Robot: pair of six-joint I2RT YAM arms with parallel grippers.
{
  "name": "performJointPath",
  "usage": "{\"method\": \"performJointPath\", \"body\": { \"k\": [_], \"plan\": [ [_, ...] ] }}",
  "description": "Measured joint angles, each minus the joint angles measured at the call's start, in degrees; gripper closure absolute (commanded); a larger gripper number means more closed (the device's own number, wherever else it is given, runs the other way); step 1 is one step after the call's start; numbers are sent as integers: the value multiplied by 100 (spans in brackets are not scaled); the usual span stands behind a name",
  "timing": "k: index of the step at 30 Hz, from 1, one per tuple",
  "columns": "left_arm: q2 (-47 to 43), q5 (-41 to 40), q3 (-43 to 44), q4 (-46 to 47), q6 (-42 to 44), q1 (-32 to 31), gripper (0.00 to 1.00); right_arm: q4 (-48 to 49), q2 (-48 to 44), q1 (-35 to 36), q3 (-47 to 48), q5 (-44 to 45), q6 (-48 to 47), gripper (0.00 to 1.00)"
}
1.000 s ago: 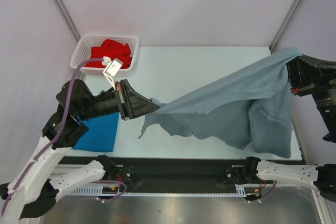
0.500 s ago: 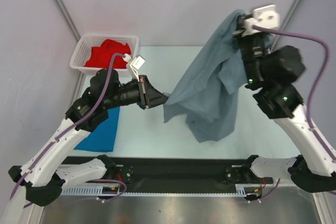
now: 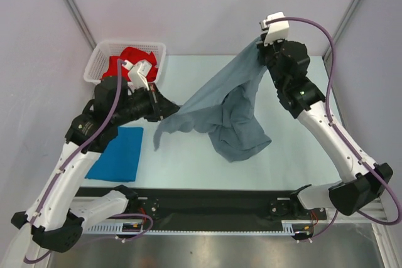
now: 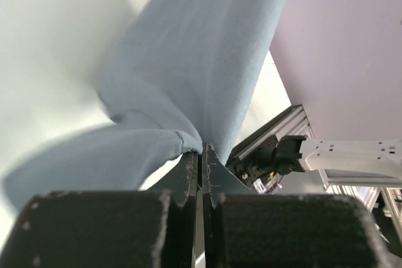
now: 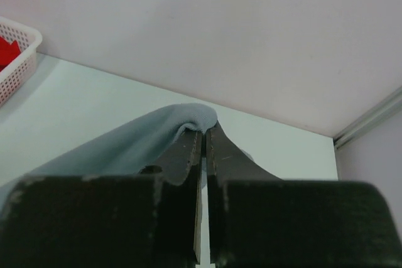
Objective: Fold and stack the t-shirts
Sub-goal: Flatten the tshirt out
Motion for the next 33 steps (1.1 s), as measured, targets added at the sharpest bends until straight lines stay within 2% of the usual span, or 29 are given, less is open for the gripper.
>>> {"method": "performJointPath", "body": {
  "k": [4,9,17,22,28,33],
  "plan": [
    [48,-35,728,-258,282,26,100,74,-177,-225,85,-238,-11,100],
    [-85,345,1600,-83,380,42,100,68,-691,-343,555,-404,-216,100],
    [-682,1541,1644,881,-293,42,100,79,-1849,-330,1405,-756,-457,100],
    [-966,1937,1394,1517,-765,42,100,22,-2236,-326,1773,-1073,-450,100],
    [-1019,1644,1054,1488,-835,42,100,13,-1799,-328,2041,-1241,-420,100],
    [-1084,507,208,922,-841,42,100,426,-647,-452,1814,-1250,-433,100]
  ]
}}
